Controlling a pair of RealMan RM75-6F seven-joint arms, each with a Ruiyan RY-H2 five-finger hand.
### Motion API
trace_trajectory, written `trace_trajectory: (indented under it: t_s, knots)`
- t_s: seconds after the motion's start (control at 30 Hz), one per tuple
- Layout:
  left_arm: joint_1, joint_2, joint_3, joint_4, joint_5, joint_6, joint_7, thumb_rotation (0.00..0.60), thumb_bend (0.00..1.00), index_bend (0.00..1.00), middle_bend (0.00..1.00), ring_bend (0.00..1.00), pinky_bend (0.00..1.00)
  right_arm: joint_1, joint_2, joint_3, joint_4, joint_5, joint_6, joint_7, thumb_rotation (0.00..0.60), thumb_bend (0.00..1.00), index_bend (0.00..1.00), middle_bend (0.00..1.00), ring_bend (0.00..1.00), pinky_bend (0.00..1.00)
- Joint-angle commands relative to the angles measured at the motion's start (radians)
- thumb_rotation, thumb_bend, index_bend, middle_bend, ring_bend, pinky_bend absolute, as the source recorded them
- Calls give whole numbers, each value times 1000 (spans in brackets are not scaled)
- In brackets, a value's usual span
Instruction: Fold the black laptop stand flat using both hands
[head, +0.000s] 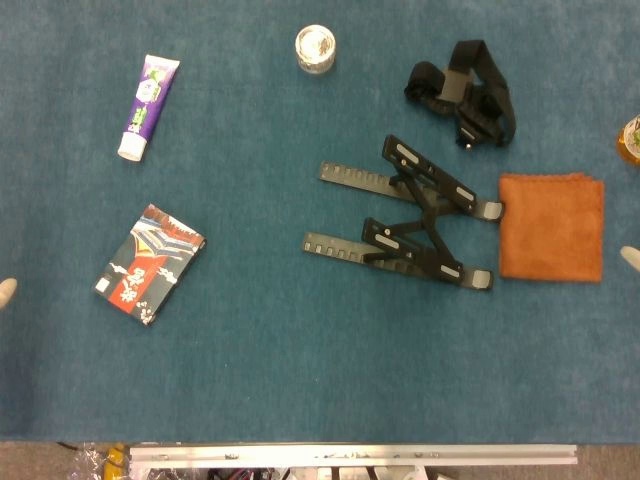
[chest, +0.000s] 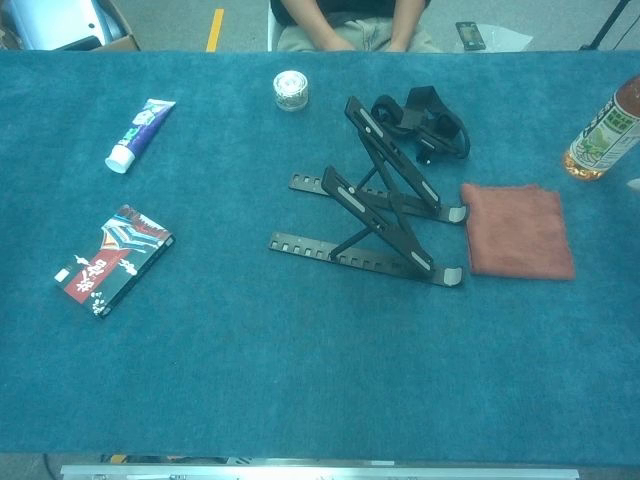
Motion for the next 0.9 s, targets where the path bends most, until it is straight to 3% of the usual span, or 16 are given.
trace_trajectory:
  t_s: [0.03,0.5,0.9]
  knots:
    - [-1,-2,2,3,-3,-5,-1,600,135,0,0,0,0,2,-1,-1,0,3,-6,-3,600,82,0,0,0,0]
    - [-1,12,2,11,2,-4,-8,600,135,0,0,0,0,88,-7,27,8,54,-133,-117,600,83,0,0,0,0]
    - [4,26,4,22,-6,-6,-22,600,135,0,0,0,0,196,-166,81,66,166,-211,-369,600,0,0,0,0,0]
